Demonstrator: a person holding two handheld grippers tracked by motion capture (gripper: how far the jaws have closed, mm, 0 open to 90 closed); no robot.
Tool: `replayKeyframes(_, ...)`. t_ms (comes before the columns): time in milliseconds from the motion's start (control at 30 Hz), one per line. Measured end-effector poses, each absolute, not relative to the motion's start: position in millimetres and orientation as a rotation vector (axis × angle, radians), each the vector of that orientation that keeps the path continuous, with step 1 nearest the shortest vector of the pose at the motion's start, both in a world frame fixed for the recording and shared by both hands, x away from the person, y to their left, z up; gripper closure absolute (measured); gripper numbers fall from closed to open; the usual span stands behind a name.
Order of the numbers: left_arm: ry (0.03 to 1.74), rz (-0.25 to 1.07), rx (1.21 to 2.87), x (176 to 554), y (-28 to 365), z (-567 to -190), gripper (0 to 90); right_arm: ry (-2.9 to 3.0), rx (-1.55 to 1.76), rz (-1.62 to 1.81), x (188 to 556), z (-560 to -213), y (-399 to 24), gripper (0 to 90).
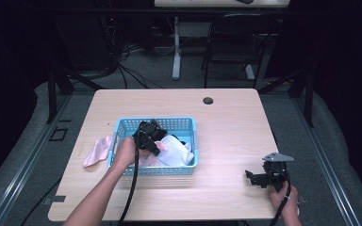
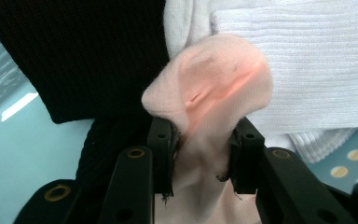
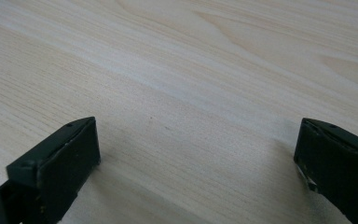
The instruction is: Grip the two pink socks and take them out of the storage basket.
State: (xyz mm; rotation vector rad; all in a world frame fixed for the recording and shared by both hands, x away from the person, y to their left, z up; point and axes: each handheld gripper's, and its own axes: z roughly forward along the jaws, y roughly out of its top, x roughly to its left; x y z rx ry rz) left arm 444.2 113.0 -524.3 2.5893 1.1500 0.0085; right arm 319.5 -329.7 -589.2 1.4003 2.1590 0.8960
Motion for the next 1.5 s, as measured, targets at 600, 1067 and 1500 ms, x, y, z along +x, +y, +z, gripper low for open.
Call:
replayKeyframes(600, 1.09, 0.034, 2.571, 439, 115, -494, 76.5, 2.16, 1.4, 0.896, 319, -589, -330, 0.0)
replayKeyframes(1067, 1.032, 0.106, 2.552, 436, 119, -451, 77.0, 2.16, 1.4, 0.891, 320, -589, -330, 0.0)
replayKeyframes(1500, 1.011, 0.161, 2.521, 437, 125, -415, 77.1, 2.159, 1.4, 0.892, 320, -589, -330, 0.0)
